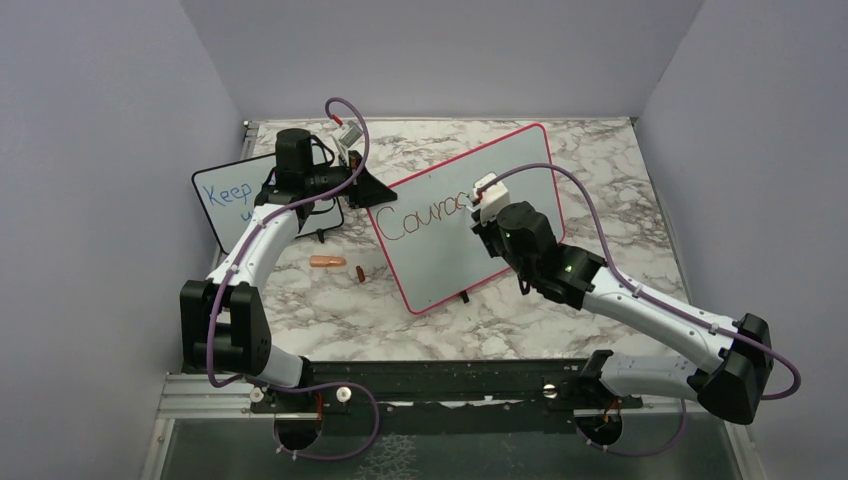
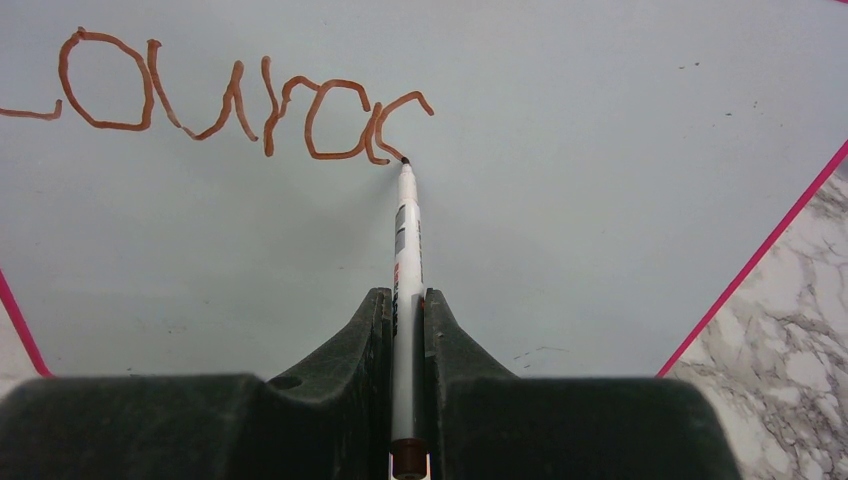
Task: Write a sentence on the whiteboard
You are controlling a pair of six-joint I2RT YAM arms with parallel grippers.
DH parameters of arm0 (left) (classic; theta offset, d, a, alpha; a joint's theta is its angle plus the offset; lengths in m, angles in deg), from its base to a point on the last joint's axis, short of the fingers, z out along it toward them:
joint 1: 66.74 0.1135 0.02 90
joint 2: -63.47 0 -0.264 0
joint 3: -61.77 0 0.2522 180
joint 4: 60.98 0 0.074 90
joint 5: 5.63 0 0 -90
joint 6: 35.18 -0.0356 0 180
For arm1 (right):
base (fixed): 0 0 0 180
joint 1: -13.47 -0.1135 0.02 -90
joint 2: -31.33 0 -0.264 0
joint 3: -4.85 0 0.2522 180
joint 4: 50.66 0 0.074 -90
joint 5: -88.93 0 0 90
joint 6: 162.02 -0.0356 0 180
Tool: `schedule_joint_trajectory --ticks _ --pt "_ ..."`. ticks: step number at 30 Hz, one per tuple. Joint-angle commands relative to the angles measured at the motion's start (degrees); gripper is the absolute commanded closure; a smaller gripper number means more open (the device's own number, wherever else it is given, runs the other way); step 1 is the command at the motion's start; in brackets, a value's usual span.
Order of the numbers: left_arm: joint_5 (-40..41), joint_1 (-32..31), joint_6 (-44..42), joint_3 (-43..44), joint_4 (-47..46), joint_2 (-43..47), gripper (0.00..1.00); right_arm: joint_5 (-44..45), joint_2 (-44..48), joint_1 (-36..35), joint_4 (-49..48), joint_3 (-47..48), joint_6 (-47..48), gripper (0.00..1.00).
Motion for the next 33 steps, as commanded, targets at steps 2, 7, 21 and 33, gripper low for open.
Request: schedule_joint_trajectory --ticks 2,7,21,33 --pt "2.81 -1.26 -5.63 -1.56 5.27 -2.26 1.0 2.29 0.9 0.83 0.49 -0.97 0.28 0.99" --pt "2.84 -1.22 -5.59 -1.56 5.27 -2.17 1.0 2.37 0.76 1.21 -2.25 -0.77 0.88 0.99" --pt "2.84 -1.22 -5.67 -1.47 5.36 -2.28 1.0 1.37 -0.73 1.69 -6.73 1.29 2.46 0.99" --pt "2.83 -1.23 -5.65 -1.47 5.3 -2.29 1.0 0.47 -1.53 1.7 -5.3 2.19 2.24 0.99"
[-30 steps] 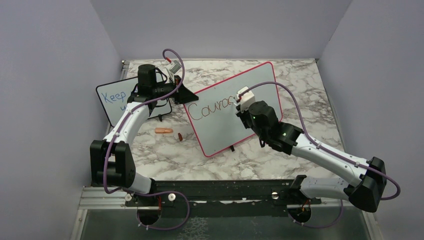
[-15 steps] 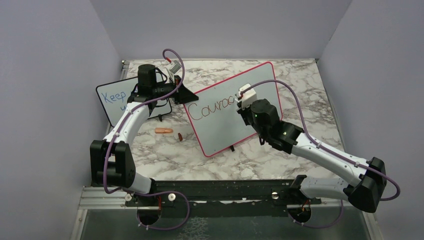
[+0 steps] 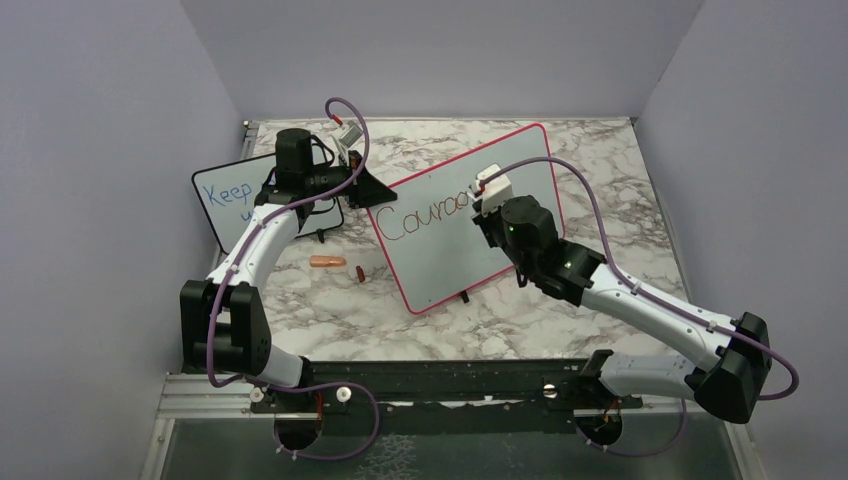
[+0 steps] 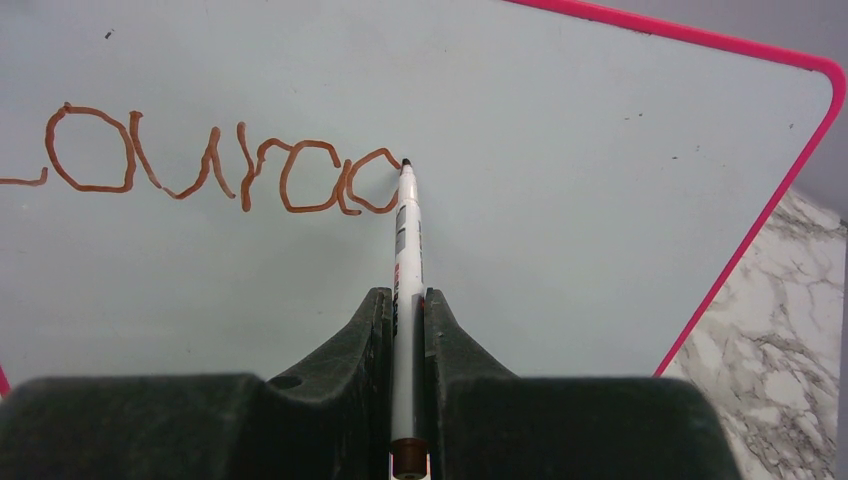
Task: Write a sentence on the whiteboard
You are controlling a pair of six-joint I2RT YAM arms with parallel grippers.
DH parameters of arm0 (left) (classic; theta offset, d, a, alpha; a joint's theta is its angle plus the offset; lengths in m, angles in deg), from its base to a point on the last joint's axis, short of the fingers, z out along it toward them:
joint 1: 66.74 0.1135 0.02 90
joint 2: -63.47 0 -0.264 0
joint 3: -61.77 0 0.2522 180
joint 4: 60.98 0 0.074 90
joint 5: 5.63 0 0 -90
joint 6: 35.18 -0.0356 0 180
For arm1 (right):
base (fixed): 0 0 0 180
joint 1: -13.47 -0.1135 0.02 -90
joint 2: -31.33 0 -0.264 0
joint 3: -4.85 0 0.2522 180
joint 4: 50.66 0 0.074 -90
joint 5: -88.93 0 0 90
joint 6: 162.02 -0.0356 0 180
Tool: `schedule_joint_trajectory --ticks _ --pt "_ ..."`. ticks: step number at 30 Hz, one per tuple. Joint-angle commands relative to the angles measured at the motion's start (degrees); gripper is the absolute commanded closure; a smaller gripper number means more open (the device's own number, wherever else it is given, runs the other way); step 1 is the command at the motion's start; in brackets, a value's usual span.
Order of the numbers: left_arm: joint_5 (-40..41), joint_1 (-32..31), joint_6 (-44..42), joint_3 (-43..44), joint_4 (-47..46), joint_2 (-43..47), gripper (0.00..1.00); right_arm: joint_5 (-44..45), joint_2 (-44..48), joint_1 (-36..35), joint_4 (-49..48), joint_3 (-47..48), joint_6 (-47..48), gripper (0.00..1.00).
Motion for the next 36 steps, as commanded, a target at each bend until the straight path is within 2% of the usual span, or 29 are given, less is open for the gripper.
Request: schedule_joint_trajectory --ticks 1,17,36 --pt "2.84 -1.21 -5.65 -1.52 5.24 -2.32 1.0 -0.43 -0.7 0.3 -0.01 1.55 -0.21 0.99" --pt "2.91 -1.22 -5.64 -1.52 5.23 -2.22 1.0 -2.1 1.24 0.3 8.47 -0.18 -4.67 0.99" --pt "2.9 -1.22 -5.53 -1.52 5.23 -2.21 1.0 -5.56 1.51 0.3 12.9 0.04 -5.92 0.99"
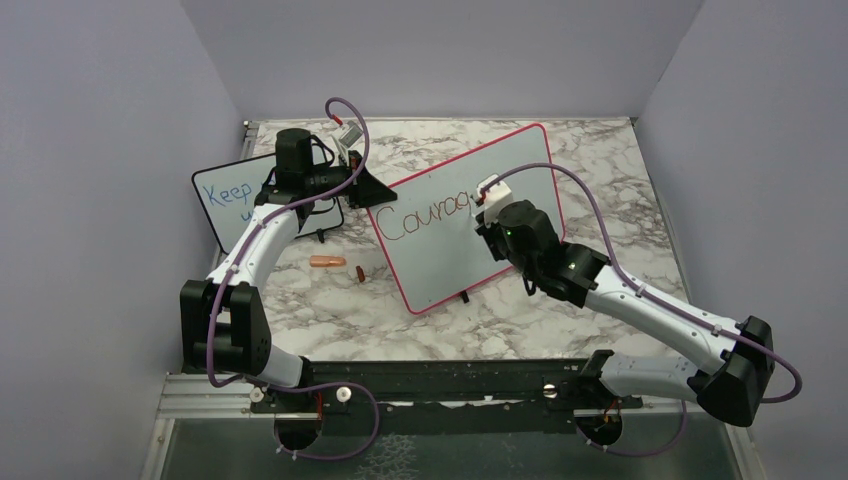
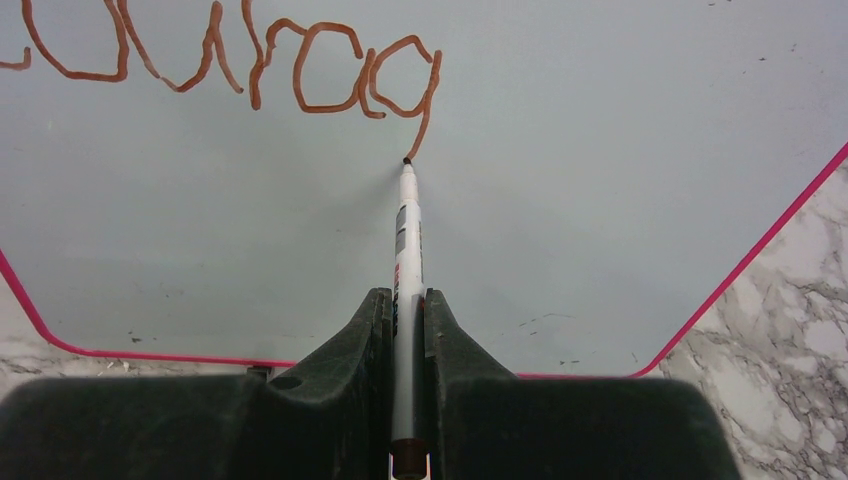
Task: Write a sentence on the whiteboard
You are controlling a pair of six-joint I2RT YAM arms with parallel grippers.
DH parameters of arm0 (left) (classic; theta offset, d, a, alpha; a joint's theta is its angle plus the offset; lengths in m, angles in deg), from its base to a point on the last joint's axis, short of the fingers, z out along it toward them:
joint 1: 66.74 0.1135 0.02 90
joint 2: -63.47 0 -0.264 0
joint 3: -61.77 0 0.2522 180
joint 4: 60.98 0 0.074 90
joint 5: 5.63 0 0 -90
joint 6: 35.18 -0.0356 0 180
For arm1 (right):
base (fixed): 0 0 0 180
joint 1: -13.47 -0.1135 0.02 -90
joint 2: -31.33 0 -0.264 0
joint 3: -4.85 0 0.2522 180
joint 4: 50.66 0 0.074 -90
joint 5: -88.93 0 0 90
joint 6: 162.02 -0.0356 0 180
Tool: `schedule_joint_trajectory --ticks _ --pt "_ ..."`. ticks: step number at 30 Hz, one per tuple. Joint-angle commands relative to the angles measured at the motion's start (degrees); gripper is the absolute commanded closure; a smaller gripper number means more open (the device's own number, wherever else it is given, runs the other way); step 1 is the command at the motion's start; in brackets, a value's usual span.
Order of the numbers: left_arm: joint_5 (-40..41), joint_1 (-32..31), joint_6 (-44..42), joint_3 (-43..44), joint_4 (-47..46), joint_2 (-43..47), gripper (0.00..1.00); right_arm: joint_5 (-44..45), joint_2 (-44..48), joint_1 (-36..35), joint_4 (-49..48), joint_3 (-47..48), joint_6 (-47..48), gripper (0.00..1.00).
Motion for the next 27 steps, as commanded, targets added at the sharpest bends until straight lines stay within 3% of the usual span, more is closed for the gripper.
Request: schedule_joint_trajectory --ticks 1,15,27 --pt "2.85 -1.21 -5.53 -1.52 5.27 -2.13 1.0 -3.32 0.25 0.29 2.95 0.09 -0.53 0.99" --pt "2.86 -1.25 -5.6 -1.52 5.27 -2.21 1.0 -8.81 -0.72 0.28 1.58 1.33 -0.16 0.99" --pt "3.05 -1.21 -5.51 -1.49 5.26 -2.05 1.0 -4.84 2.48 0.28 -4.56 0.17 -1.66 0.99"
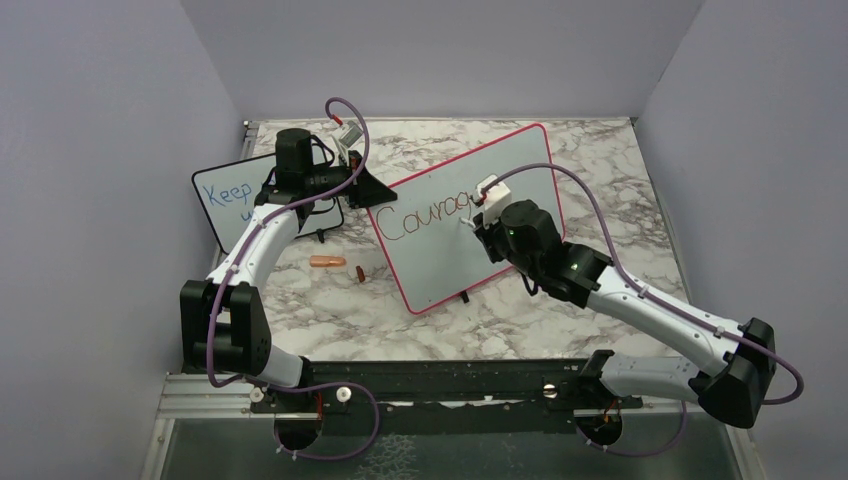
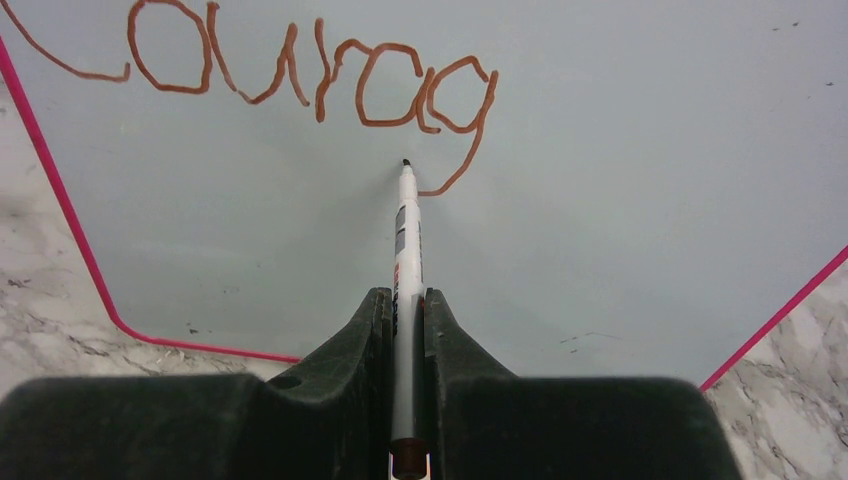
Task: Write a sentence on the whiteboard
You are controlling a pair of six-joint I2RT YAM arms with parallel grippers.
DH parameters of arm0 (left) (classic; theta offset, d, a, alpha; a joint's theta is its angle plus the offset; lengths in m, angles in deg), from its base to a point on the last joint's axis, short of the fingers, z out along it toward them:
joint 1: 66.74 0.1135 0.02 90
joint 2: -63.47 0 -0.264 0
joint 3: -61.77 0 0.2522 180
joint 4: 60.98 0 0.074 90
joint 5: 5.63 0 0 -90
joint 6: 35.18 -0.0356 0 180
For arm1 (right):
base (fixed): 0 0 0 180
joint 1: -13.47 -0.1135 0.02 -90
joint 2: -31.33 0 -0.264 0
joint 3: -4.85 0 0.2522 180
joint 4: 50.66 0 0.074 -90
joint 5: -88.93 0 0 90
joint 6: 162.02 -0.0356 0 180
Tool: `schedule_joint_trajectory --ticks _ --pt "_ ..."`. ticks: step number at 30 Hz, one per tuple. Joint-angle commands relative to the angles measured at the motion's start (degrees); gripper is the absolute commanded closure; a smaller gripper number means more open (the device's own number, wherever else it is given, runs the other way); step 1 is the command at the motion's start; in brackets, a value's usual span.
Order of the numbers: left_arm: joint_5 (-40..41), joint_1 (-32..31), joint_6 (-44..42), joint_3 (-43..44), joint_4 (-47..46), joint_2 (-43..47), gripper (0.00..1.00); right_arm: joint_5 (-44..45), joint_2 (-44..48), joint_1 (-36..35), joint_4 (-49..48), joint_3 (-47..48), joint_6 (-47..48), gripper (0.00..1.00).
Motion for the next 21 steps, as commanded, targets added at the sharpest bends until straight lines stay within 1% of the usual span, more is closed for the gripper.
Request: schedule_joint_trajectory --ticks 1,10,21 --pt "3.14 -1.23 -5.51 -1.54 5.24 -2.04 1.0 1.09 2.17 0.32 -4.78 0.24 -0.88 0.99" --pt "3.1 -1.21 -5.53 -1.54 5.27 -1.95 1.0 7.21 3.69 1.28 -5.96 -0.54 -0.71 0.99" --pt "3.07 -1.23 -5.55 -1.55 5.27 -1.85 1.0 5.31 1.88 2.93 -8.55 -0.28 -0.68 0.99"
